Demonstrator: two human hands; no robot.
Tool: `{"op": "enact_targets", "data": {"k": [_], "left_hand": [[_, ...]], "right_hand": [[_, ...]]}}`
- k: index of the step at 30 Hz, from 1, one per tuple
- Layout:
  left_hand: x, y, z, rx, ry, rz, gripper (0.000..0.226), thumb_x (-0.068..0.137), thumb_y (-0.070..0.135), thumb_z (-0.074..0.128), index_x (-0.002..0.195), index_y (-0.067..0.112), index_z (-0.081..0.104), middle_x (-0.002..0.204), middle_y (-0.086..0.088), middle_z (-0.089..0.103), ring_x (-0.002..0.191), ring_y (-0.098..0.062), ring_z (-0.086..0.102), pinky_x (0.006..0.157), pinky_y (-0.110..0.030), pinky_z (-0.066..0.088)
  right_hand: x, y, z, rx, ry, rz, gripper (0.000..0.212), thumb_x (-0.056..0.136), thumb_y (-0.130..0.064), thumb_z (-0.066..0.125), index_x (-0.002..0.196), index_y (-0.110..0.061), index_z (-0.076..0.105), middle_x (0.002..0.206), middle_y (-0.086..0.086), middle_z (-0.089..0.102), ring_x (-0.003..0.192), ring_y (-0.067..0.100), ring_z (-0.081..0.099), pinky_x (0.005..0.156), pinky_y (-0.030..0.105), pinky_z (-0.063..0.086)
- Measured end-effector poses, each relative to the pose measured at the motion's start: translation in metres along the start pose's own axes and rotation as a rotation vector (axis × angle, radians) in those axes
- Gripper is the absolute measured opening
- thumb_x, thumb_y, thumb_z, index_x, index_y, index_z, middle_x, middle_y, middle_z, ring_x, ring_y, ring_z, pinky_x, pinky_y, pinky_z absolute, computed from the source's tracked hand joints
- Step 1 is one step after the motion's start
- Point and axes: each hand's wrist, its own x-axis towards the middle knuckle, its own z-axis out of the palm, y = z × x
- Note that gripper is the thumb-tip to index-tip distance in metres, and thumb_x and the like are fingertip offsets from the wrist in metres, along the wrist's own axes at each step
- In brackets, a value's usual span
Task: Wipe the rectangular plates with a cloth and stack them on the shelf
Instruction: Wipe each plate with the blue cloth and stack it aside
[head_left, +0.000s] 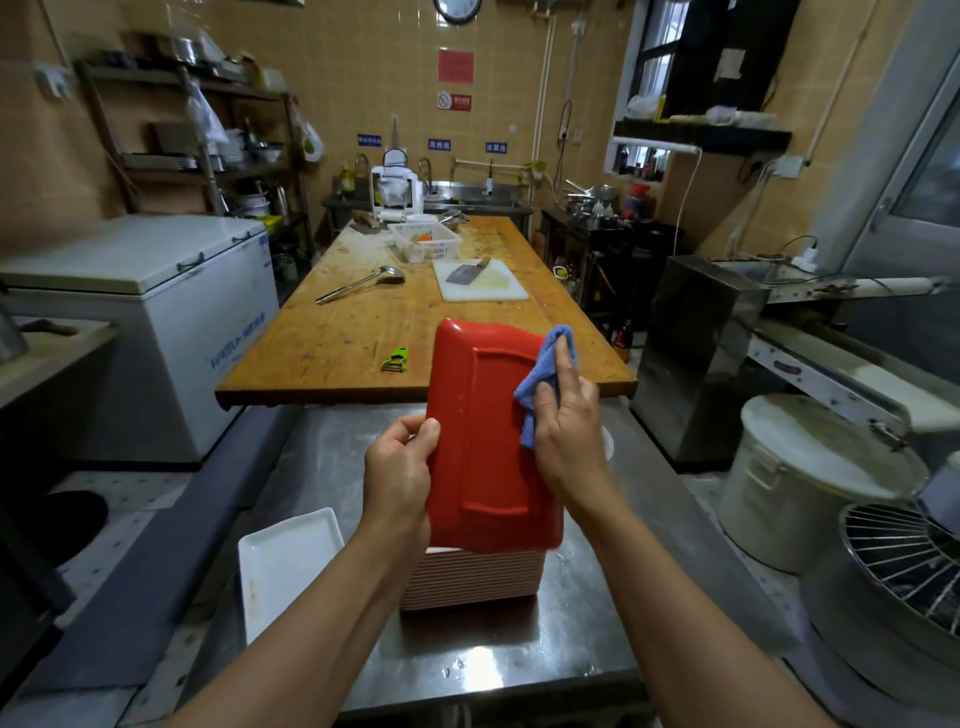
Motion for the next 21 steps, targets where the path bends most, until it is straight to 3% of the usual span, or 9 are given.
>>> {"op": "enact_targets", "data": {"k": [2, 4, 5, 8, 10, 13, 15, 18, 21], "left_hand": [[0.010, 0.005, 0.005, -0.086, 0.063, 0.003, 0.023, 0.094, 0.006, 0.050, 0.073, 0.014, 0.055, 0.062, -0.004, 0.060, 0.053, -0.012, 0.057, 0.060, -0.030, 0.052], [0.019, 0.013, 0.009, -0.118, 0.102, 0.021, 0.024, 0.094, 0.006, 0.050, 0.072, 0.015, 0.054, 0.066, -0.005, 0.058, 0.058, -0.015, 0.055, 0.065, -0.032, 0.051], [0.022, 0.017, 0.011, -0.131, 0.115, 0.027, 0.023, 0.094, 0.007, 0.051, 0.072, 0.015, 0.054, 0.067, -0.005, 0.058, 0.061, -0.016, 0.055, 0.069, -0.035, 0.051], [0.025, 0.019, 0.016, -0.181, 0.147, 0.020, 0.024, 0.094, 0.008, 0.051, 0.071, 0.015, 0.052, 0.069, -0.005, 0.058, 0.064, -0.017, 0.055, 0.075, -0.038, 0.050], [0.025, 0.014, 0.018, -0.212, 0.142, -0.004, 0.024, 0.095, 0.009, 0.050, 0.072, 0.015, 0.051, 0.071, -0.006, 0.057, 0.065, -0.018, 0.055, 0.072, -0.036, 0.050], [0.023, 0.005, 0.020, -0.228, 0.074, -0.057, 0.021, 0.098, 0.013, 0.046, 0.077, 0.016, 0.051, 0.074, -0.005, 0.058, 0.068, -0.018, 0.058, 0.067, -0.035, 0.052], [0.022, 0.003, 0.017, -0.194, -0.018, -0.103, 0.020, 0.099, 0.014, 0.043, 0.080, 0.016, 0.050, 0.075, -0.005, 0.057, 0.066, -0.016, 0.056, 0.064, -0.032, 0.050], [0.026, 0.004, 0.002, 0.082, -0.197, -0.172, 0.012, 0.097, 0.023, 0.048, 0.097, 0.014, 0.056, 0.084, -0.004, 0.061, 0.063, -0.013, 0.060, 0.061, -0.029, 0.047], [0.034, 0.019, -0.008, 0.360, -0.211, -0.128, 0.048, 0.090, 0.036, 0.059, 0.129, 0.012, 0.045, 0.116, -0.006, 0.061, 0.085, -0.020, 0.065, 0.069, -0.032, 0.048]], "right_hand": [[-0.013, -0.002, 0.008, -0.038, -0.012, -0.012, 0.051, 0.102, -0.027, 0.033, 0.148, -0.036, 0.013, 0.113, 0.003, 0.033, 0.078, 0.003, 0.044, 0.070, 0.009, 0.040], [-0.026, 0.000, 0.013, -0.032, -0.003, -0.029, 0.052, 0.101, -0.028, 0.036, 0.147, -0.039, 0.014, 0.111, 0.004, 0.035, 0.082, 0.012, 0.050, 0.080, 0.031, 0.049], [-0.031, 0.002, 0.014, -0.020, -0.002, -0.032, 0.053, 0.100, -0.028, 0.037, 0.147, -0.040, 0.015, 0.112, 0.004, 0.035, 0.084, 0.013, 0.051, 0.081, 0.033, 0.050], [-0.035, 0.005, 0.010, 0.112, 0.026, 0.000, 0.055, 0.095, -0.023, 0.050, 0.143, -0.039, 0.029, 0.118, 0.000, 0.044, 0.093, 0.005, 0.054, 0.085, 0.025, 0.048], [-0.032, 0.003, 0.004, 0.358, 0.065, 0.071, 0.052, 0.087, -0.010, 0.062, 0.131, -0.035, 0.048, 0.119, -0.001, 0.056, 0.099, 0.011, 0.062, 0.086, 0.032, 0.054], [-0.024, -0.001, -0.008, 0.597, 0.098, 0.210, 0.048, 0.076, 0.008, 0.066, 0.106, -0.030, 0.060, 0.097, 0.003, 0.064, 0.079, 0.019, 0.066, 0.071, 0.037, 0.057], [-0.022, 0.002, -0.014, 0.633, 0.107, 0.273, 0.048, 0.074, 0.011, 0.065, 0.100, -0.028, 0.060, 0.092, 0.005, 0.065, 0.077, 0.022, 0.065, 0.072, 0.041, 0.057], [-0.021, 0.010, -0.023, 0.661, 0.105, 0.302, 0.046, 0.074, 0.013, 0.064, 0.102, -0.023, 0.061, 0.097, 0.008, 0.066, 0.080, 0.024, 0.064, 0.073, 0.041, 0.056], [-0.017, 0.013, -0.034, 0.683, 0.028, 0.287, 0.046, 0.074, 0.017, 0.061, 0.103, -0.018, 0.063, 0.094, 0.007, 0.065, 0.075, 0.021, 0.064, 0.065, 0.032, 0.057]]}}
